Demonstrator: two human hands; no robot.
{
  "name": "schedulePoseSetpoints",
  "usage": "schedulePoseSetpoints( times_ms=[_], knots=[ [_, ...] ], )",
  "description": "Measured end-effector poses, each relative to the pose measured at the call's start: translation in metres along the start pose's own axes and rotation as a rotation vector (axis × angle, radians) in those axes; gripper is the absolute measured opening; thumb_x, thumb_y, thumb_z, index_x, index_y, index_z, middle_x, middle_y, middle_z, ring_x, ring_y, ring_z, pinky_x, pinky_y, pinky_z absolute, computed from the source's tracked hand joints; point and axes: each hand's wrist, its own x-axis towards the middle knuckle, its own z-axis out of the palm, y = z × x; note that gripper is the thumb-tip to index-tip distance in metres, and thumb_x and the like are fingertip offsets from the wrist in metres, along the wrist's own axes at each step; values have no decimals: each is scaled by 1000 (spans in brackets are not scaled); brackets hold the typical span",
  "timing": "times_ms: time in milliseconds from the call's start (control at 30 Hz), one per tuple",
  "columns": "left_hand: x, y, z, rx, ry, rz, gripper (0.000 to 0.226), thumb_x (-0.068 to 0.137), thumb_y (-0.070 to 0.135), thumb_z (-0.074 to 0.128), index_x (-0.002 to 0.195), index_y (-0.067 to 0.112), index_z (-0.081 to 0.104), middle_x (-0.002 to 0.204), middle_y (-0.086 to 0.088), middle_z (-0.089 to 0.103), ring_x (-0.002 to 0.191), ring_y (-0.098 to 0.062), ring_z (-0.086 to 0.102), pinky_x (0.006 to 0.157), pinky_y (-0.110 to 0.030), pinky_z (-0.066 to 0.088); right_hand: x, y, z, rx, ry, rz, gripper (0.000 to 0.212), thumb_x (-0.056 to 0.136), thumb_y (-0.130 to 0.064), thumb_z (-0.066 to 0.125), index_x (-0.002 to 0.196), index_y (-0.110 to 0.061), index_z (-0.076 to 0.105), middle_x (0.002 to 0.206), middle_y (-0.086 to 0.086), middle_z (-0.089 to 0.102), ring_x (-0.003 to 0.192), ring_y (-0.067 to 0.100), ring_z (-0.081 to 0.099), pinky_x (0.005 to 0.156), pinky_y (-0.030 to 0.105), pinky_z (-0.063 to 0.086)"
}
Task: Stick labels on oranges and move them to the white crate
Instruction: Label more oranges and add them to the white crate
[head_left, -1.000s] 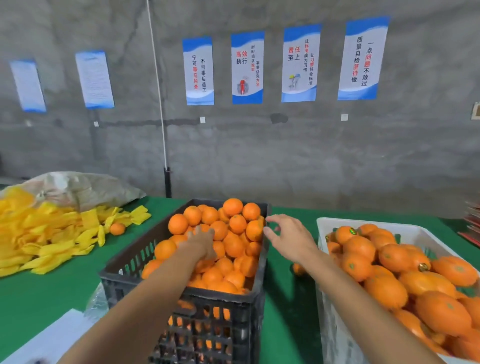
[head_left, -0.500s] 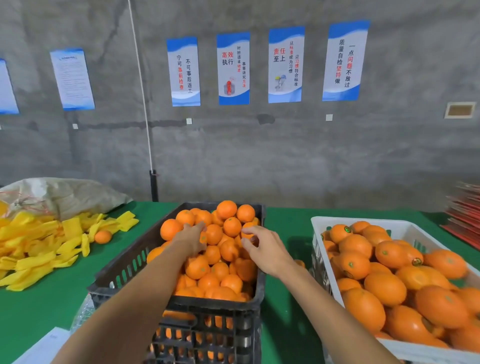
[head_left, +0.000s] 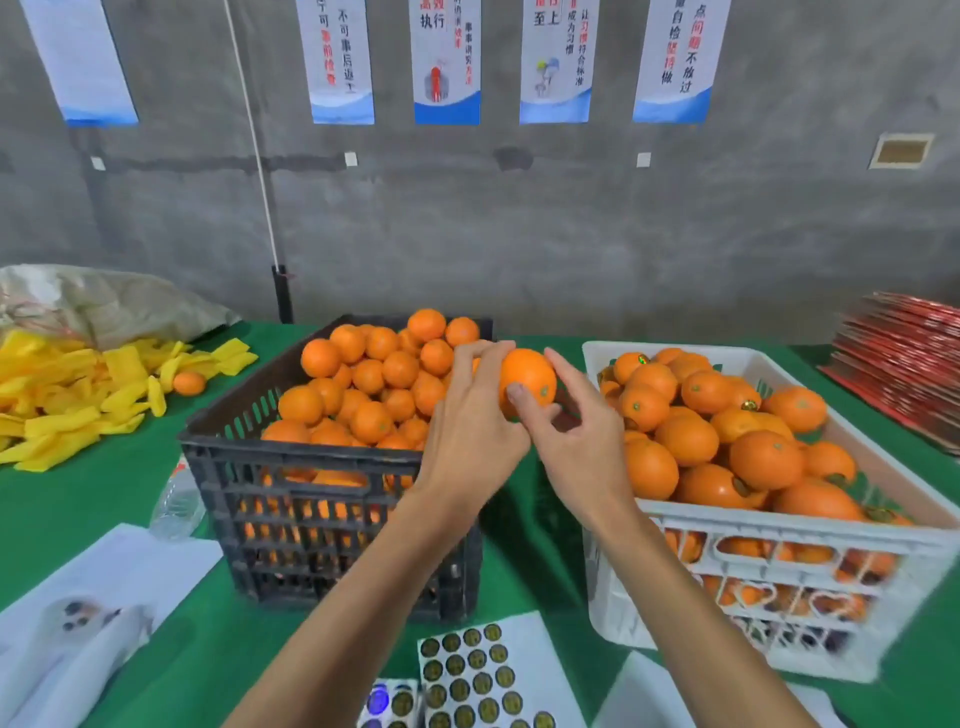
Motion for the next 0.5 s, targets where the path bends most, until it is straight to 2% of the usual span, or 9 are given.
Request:
schedulePoseSetpoints(
  times_ms=[133,233,333,433,500],
  knots=[
    [-72,0,28,-101,-118,-112,78,79,51,82,144,25,48,141,8,50,122,-10,50,97,-33,48,-64,32,-28,-121,-48,16,61,92,-50,69,146,-26,52,136,-6,61,120,9,61,98,35,55],
    [-133,-15,45,-156,-281,-308,78,84,44,81,148,27,42,143,6,47,122,-16,54,99,-40,50,-115,67,-36,-212,-198,110,63,94,-49,66,149,-23,49,143,-6,55,126,8,56,103,32,52],
    [-185,-38,52,-89,-397,-446,74,92,37,73,153,24,35,151,1,41,129,-22,52,103,-44,47,-161,97,-42,-306,-406,197,55,102,-44,56,151,-21,46,146,-3,55,123,7,55,105,21,47],
    [-223,-56,52,-29,-427,-481,72,96,37,68,155,23,28,154,1,30,118,-21,58,93,-37,52,-193,119,-50,-385,-585,180,48,104,-40,53,149,-23,48,144,-6,58,129,11,55,108,30,44],
    [-238,-65,52,19,-430,-458,70,97,35,67,153,23,27,153,2,26,107,-22,63,86,-37,56,-208,130,-57,-445,-719,155,54,100,-52,56,148,-28,49,148,-15,50,135,3,44,114,30,37]
  ],
)
